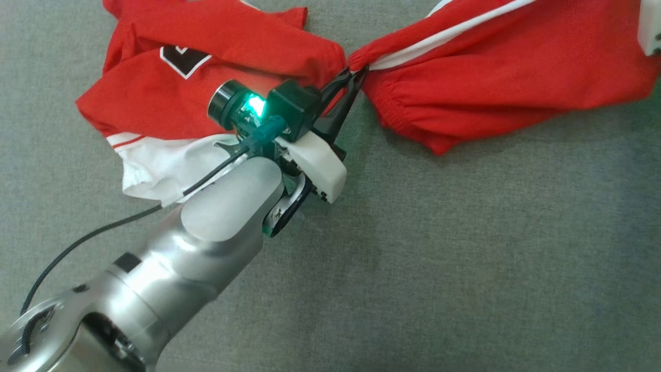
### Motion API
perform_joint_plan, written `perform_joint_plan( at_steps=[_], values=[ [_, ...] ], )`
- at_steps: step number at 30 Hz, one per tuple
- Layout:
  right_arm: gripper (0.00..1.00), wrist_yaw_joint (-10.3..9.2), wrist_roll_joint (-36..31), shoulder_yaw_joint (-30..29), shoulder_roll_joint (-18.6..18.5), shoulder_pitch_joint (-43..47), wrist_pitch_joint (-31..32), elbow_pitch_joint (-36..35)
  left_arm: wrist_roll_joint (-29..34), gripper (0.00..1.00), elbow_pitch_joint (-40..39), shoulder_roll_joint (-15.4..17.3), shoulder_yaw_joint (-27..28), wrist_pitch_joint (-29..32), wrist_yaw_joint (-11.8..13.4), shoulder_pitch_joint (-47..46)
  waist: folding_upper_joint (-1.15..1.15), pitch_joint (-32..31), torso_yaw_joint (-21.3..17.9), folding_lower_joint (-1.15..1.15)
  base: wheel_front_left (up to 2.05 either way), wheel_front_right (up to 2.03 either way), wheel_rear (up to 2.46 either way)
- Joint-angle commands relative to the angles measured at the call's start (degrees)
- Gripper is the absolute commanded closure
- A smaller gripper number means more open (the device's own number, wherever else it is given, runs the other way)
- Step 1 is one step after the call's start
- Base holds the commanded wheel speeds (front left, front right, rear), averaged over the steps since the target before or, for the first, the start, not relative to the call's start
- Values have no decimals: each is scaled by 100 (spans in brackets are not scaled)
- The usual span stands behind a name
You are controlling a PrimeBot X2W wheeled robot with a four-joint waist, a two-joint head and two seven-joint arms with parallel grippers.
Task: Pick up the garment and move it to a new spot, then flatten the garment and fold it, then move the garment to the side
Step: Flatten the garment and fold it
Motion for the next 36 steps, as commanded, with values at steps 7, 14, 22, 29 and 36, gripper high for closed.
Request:
perform_joint_plan(
  at_steps=[7, 14, 22, 29, 36],
  values=[
    [0, -5, -241, -150, 149, -368, -579, 378, 69, 0, 130, 9, 218, -207, 105, -247, 0, 19, -7, -1, 0, 0, 0],
    [0, -5, 66, -760, 391, -386, -1304, 726, -4, 0, 117, 142, 529, -489, 331, -94, 0, -308, -192, -1, 0, 0, 0],
    [0, -5, 442, -1247, 641, 175, -2013, 189, 174, 0, -590, 469, 1315, -620, 858, 293, 0, -923, -436, -1, 0, 0, 0],
    [0, -5, 700, -1642, 869, 1241, -2042, -837, 655, 0, -1500, 872, 2162, -623, 1345, 1129, 0, -1347, -656, -1, 0, 0, 0],
    [0, -5, 603, -2174, 1133, 2907, -2044, -2051, 1069, 0, -2131, 1003, 2880, -624, 1399, 2350, 0, -1772, -753, -1, 0, 0, 0]
  ],
)
